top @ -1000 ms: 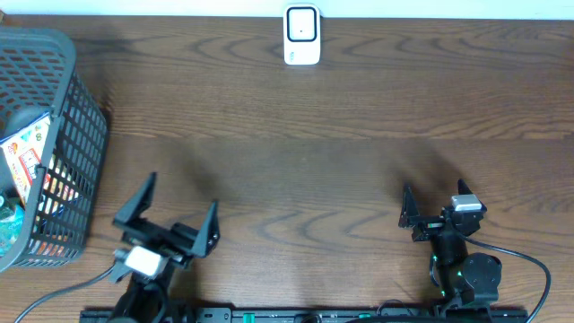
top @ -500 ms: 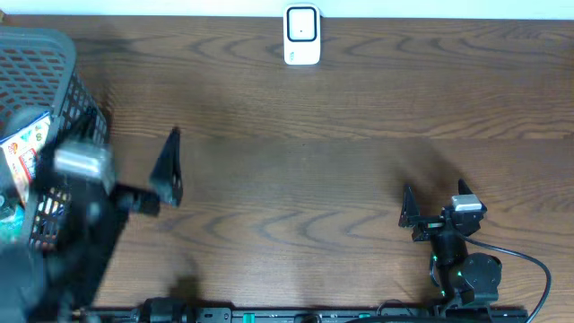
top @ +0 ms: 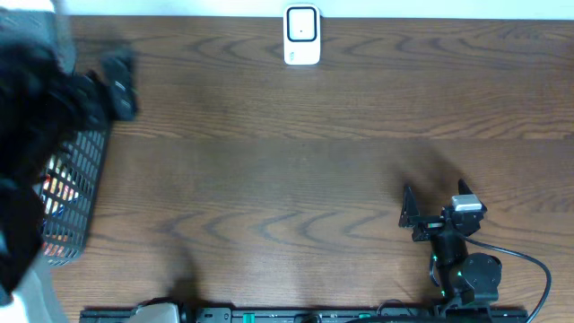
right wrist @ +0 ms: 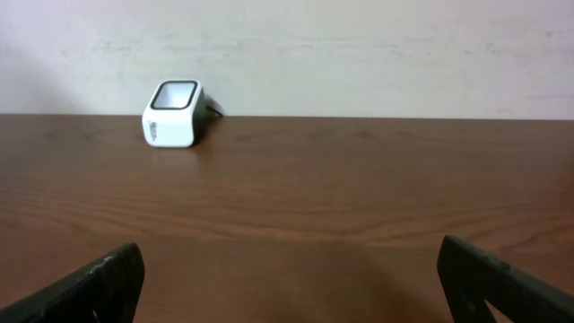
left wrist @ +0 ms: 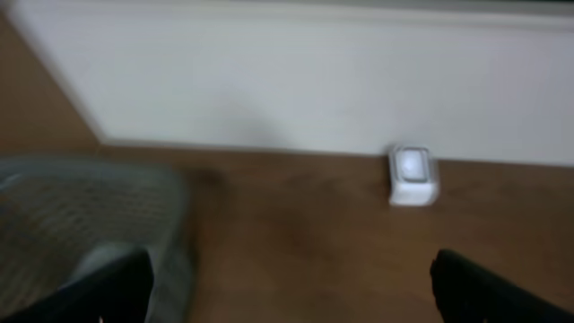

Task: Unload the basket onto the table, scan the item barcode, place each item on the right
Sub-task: 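Reach the left gripper into the grey basket and grasp the snack bag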

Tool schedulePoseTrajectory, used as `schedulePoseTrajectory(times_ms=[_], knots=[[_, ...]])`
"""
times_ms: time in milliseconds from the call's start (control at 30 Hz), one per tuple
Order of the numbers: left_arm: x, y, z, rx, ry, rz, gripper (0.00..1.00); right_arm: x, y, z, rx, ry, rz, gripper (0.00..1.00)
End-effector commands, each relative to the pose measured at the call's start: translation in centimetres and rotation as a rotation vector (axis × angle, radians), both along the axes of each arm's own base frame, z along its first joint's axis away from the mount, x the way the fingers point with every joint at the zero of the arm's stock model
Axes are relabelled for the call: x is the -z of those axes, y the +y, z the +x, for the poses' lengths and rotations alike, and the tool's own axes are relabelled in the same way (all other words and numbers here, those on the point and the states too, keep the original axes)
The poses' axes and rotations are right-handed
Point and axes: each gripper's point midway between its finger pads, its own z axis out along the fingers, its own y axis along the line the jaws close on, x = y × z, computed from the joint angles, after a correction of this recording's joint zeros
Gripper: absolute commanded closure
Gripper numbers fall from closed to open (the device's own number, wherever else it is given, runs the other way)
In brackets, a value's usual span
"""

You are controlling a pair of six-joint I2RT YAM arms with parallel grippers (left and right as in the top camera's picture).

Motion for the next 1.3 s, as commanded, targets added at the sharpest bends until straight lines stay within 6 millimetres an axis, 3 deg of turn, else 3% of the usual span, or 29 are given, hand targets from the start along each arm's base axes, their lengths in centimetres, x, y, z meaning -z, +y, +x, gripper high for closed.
schedulePoseTrajectory(times_ms=[0,133,267,367,433,467,500,600,700,967,1267], knots=[[0.0,6.1,2.0,-0.211,0.032,-0.015,0.02,0.0,0.2,0.0,-0.005,0.0,-0.005,0.01],[2.0,11.1,2.5,-0.344,0.096,-0.034,0.02,0.0,0.2,0.0,-0.005,0.0,-0.005,0.01],[3.8,12.5,2.3,-0.381,0.158,-0.078,0.03,0.0,0.2,0.0,-0.005,0.0,-0.005,0.01],[4.5,15.0,1.9,-0.473,0.182,-0.056,0.02,0.0,0.2,0.0,-0.005,0.0,-0.005,0.01],[5.3,17.6,0.9,-0.615,0.205,-0.057,0.02,0.0,0.2,0.0,-0.005,-0.001,-0.006,0.01],[6.2,20.4,-0.6,-0.793,0.227,-0.075,0.02,0.0,0.2,0.0,-0.005,0.0,-0.005,0.01],[6.9,21.9,-1.5,-0.89,0.242,-0.089,0.02,0.1,0.2,0.0,-0.005,0.0,-0.005,0.01],[9.3,24.5,-3.0,-1.022,0.306,-0.145,0.02,0.0,0.2,0.0,-0.005,0.0,-0.005,0.01],[11.5,25.6,-2.9,-1.047,0.367,-0.172,0.02,0.0,0.2,0.0,-0.005,0.0,-0.005,0.01],[18.8,27.3,-0.4,-0.986,0.536,-0.142,0.02,0.0,0.2,0.0,-0.005,0.0,-0.005,0.01],[27.5,26.1,3.1,-0.741,0.631,-0.186,0.02,0.0,0.2,0.0,-0.005,0.0,-0.005,0.01]])
